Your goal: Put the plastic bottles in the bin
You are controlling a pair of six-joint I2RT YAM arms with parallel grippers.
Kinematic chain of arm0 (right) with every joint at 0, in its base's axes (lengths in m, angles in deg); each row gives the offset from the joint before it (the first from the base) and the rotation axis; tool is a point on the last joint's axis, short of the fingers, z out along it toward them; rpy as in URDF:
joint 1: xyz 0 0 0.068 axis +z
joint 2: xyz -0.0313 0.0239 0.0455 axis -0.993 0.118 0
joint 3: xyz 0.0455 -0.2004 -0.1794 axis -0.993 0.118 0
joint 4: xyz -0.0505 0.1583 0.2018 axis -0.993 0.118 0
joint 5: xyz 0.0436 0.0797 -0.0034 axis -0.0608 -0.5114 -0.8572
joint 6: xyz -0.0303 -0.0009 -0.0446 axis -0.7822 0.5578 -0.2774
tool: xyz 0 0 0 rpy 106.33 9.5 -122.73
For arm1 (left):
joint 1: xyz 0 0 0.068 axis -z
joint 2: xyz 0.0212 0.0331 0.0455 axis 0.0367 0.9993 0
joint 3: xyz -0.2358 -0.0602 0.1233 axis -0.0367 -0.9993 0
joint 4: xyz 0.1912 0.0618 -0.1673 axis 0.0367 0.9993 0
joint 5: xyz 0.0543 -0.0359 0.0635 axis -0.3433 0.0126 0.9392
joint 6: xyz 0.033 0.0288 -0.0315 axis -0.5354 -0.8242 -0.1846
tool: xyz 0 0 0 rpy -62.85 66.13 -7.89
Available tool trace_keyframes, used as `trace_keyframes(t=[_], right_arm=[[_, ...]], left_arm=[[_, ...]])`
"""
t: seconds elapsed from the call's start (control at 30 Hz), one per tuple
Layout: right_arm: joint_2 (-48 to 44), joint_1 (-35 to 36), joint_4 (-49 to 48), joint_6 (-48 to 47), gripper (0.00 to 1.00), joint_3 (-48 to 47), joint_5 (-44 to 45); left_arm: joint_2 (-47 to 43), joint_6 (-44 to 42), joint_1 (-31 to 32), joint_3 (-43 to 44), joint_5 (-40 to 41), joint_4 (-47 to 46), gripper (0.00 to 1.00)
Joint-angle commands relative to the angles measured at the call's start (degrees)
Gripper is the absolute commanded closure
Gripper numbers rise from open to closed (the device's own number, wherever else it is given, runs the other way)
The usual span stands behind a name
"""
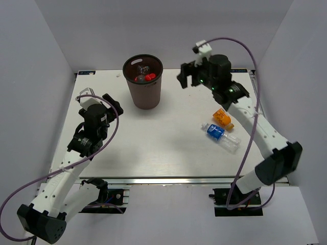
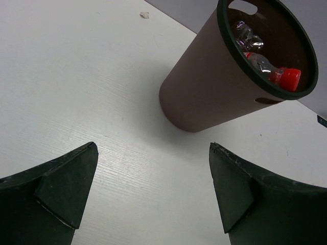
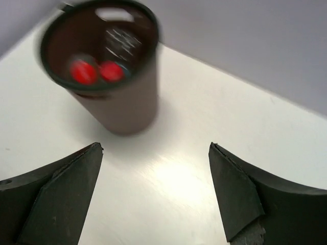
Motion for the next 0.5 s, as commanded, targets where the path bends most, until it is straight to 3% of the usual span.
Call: trace_keyframes(t=[0.0, 0.13, 0.27, 0.47], right_arm=[[-4.95, -4.89, 7.87, 3.38, 0.11, 9.95, 4.19], [-14.70, -9.38, 9.10, 6.46, 0.11, 26.81, 5.77], [-17.71, -13.06, 11.83, 8.67, 0.11, 33.26, 13.15], [-15.96, -17.47, 13.59, 4.21, 0.11, 38.44, 10.36]], left_arm=[[0.43, -1.51, 0.15, -0.03, -1.91, -2.13, 0.02], [1.74, -3.09, 0.07, 0.32, -2.35, -3.54, 0.02], [3.23, -4.50, 0.07, 0.15, -3.67, -5.82, 0.02], [5.17, -5.91, 0.07, 0.50, -7.80, -7.67, 0.02]])
